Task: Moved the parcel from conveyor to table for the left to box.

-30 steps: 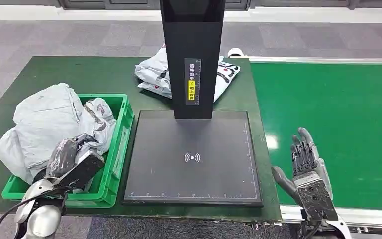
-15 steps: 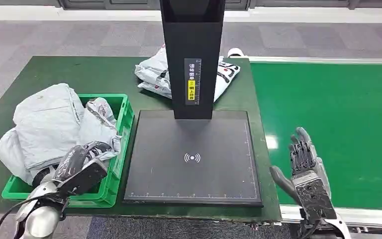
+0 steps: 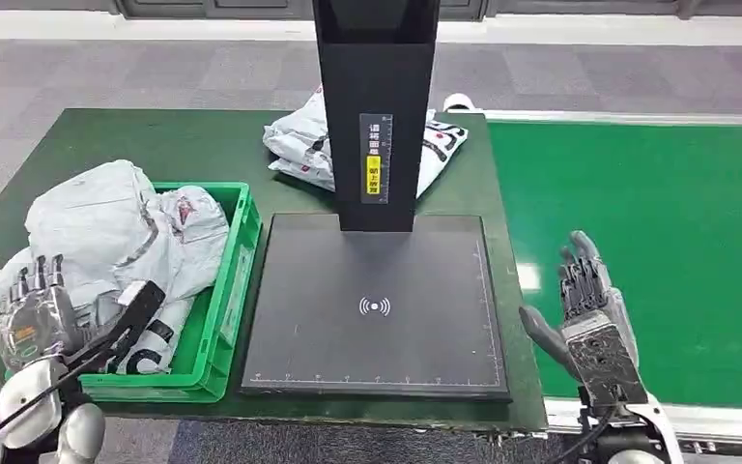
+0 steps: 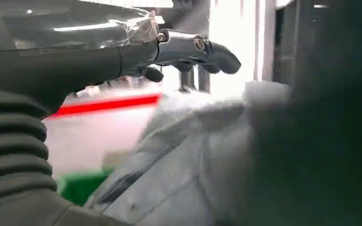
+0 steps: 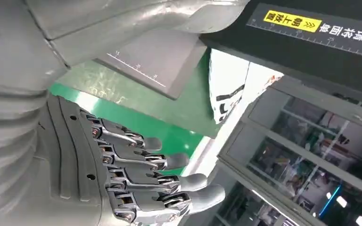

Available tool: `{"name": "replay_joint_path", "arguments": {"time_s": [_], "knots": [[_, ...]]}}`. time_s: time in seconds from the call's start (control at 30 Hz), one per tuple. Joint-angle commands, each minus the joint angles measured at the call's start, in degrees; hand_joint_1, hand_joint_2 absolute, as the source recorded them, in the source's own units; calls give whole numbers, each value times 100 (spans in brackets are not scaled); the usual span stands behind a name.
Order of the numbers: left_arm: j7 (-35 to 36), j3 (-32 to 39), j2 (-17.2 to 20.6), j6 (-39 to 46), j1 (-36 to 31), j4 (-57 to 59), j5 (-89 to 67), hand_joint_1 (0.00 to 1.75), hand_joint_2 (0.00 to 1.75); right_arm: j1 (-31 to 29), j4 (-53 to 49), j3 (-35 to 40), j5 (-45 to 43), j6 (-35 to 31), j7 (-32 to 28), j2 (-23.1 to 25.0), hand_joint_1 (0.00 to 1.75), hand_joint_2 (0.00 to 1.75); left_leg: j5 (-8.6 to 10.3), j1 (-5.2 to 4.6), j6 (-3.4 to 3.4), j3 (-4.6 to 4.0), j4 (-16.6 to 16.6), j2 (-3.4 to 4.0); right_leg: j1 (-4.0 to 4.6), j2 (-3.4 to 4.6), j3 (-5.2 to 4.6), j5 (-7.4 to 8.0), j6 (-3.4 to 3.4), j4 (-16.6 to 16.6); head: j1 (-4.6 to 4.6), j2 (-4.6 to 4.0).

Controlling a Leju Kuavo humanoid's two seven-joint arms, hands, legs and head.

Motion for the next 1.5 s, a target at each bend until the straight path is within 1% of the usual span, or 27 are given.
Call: {"name": "replay_joint_path", "arguments": {"time_s": [0.03, 0.1, 0.2, 0.27, 0.5, 0.53, 0.6, 0.67, 0.7, 0.77, 0.83, 0.87, 0.9, 0.93, 0.97, 1.0, 1.03, 1.07, 1.13, 1.17, 1.2, 1.23, 1.27, 1.33, 1.4, 1.5], "knots": [[198, 587, -511, 69, -103, -132, -487, 0, 0, -104, 327, 0, -34, -14, 46, 47, 0, 175, -2, 5, 1, 22, -12, 10, 7, -3, 24, 2, -3, -19, 2, 0], [198, 587, -511, 69, -103, -132, -487, 0, 0, -104, 327, 0, -34, -14, 46, 47, 0, 175, -1, 2, 0, 9, -6, 4, 3, -4, 9, 0, -2, -7, 2, 2], [198, 601, -512, 71, -79, -142, -487, 0, 0, -83, 320, 5, -34, -14, 46, 53, 0, 175, 0, 3, -1, 22, -16, 11, 5, -2, 20, 2, -5, -17, 2, 2], [198, 601, -512, 71, -79, -142, -487, 0, 0, -83, 320, 5, -34, -14, 46, 53, 0, 175, 0, 1, 0, 10, -7, 4, 3, -4, 10, 0, -2, -8, 2, 2], [198, 601, -512, 71, -79, -142, -487, 0, 0, -83, 320, 5, -34, -14, 46, 53, 0, 175, -2, 4, 0, 14, -8, 7, 6, -3, 14, 1, -3, -11, 2, 2], [255, 641, -541, 204, -120, -162, -560, 0, 0, -117, 315, 4, -35, -14, 48, 51, 0, 175, -1, 5, 1, 21, -13, 8, 7, -5, 21, 1, -3, -17, 2, 2], [298, 793, -630, 754, -161, -316, -626, 0, 0, -89, 283, -7, -42, -20, 57, 94, 0, 175, -1, 5, 0, 20, -13, 7, 8, -6, 21, 2, -3, -19, 2, 2], [238, 905, -696, 1359, -221, -528, -608, 0, 0, -60, 247, 0, -50, -27, 68, 97, 0, 175, -2, 6, 0, 7, -4, 5, 7, -4, 9, 1, -2, -9, 2, 2], [109, 918, -727, 1598, -236, -690, -464, 0, 0, -34, 225, 3, -55, -38, 78, 90, 0, 175, -3, 8, 0, 15, -8, 6, 11, -8, 19, 0, -4, -16, 2, 2], [-2, 859, -766, 1660, -264, -814, -303, 0, 0, 50, 170, -23, -56, -50, 81, 86, 0, 175, -1, 4, 0, 4, -1, 1, 5, -6, 5, -1, -2, -5, 0, 2], [-2, 838, -772, 1646, -294, -826, -310, 0, 0, 62, 153, -34, -56, -51, 82, 83, 0, 175, -1, 6, -1, 6, -2, -3, 8, -10, 8, -2, -2, -7, 2, 0], [-92, 774, -756, 1774, -326, -816, -225, 0, 0, 52, 167, -48, -63, -60, 80, 87, 0, 175, -1, 4, 0, 15, -9, -3, 7, -15, 17, -3, -4, -13, 0, 2], [-467, 574, -723, 1882, -424, -798, 441, 0, 0, 47, 166, -87, -78, -109, 79, 103, 0, 175, -1, 6, 0, 12, -5, -7, 8, -17, 16, -2, -3, -11, 2, 2], [-510, 490, -713, 1920, -489, -782, 460, 0, 0, 90, 132, -106, -77, -112, 80, 94, 0, 175, 1, 6, 0, 15, -9, -9, 9, -23, 21, -2, -4, -14, 2, 2], [-778, 281, -677, 2069, -521, -805, 953, 0, 0, 116, 115, -134, -79, -127, 76, 106, 0, 175, 2, 4, 0, 4, -2, -16, 6, -27, 10, -3, -3, -6, 0, 0], [-1082, 2, -638, 1908, -613, -814, 1743, 0, 0, 202, 57, -197, -82, -168, 54, 116, 0, 175, 3, 8, 0, 11, -7, -16, 11, -31, 20, -1, -5, -15, 2, 2], [-1608, -303, -598, 1896, -665, -871, 2785, 0, 0, 265, 7, -258, -89, -197, 30, 153, 0, 175, 5, 6, 0, 2, -2, -24, 9, -37, 10, -3, -4, -8, 0, 0], [-1744, -418, -586, 1890, -707, -891, 3128, 0, 0, 298, -24, -290, -93, -203, 10, 165, 0, 175, 6, 4, 0, -5, 2, -32, 6, -40, 3, -5, -2, -3, 0, 0], [-2159, -489, -604, 2669, -754, -1111, 3481, 0, 0, 239, 27, -278, -101, -184, -30, 170, 0, 175, 7, 8, 1, 3, -1, -48, 11, -63, 17, -8, -3, -11, 0, 2], [-2259, -415, -603, 3013, -730, -1236, 3402, 0, 0, 187, 79, -244, -100, -186, -32, 160, 0, 175, 4, 5, 1, -1, 4, -28, 7, -40, 4, -5, -2, -3, 0, 2], [-2353, -346, -605, 3335, -709, -1368, 3369, 0, 0, 134, 147, -185, -101, -187, -31, 121, 0, 175, 3, 9, 1, 5, 1, -23, 11, -41, 15, -3, -4, -10, 2, 2], [-2526, -134, -666, 3720, -693, -1531, 3096, 0, 0, 80, 232, -117, -131, -202, -34, 74, 0, 175, -1, 5, 1, 7, 0, 0, 7, -15, 9, 1, -3, -8, 2, 2], [-2682, 113, -811, 3720, -715, -1676, 2965, 0, 0, 53, 283, -77, -156, -232, -41, 46, 0, 175, -5, 10, 0, 5, 3, 13, 11, 1, 5, 4, -3, -8, 2, 2], [-3179, 725, -1274, 3720, -801, -1890, 2551, 0, 0, 28, 372, 19, -208, -300, -55, -32, 0, 175, -7, 7, -1, 24, -9, 38, 9, 22, 15, 8, -7, -16, 0, 2], [-3633, 1172, -1621, 3720, -945, -2018, 2375, 0, 0, 29, 429, 83, -238, -335, -66, -79, 0, 175, -4, 6, -1, 10, 0, 19, 8, 11, 6, 6, -4, -8, 0, 2], [-3873, 1271, -1783, 3720, -1036, -2001, 2396, 0, 0, 93, 400, 84, -245, -389, -63, -64, 0, 175, -3, 7, 0, 13, -3, 10, 9, 0, 14, 4, -2, -13, 2, 2]]}}
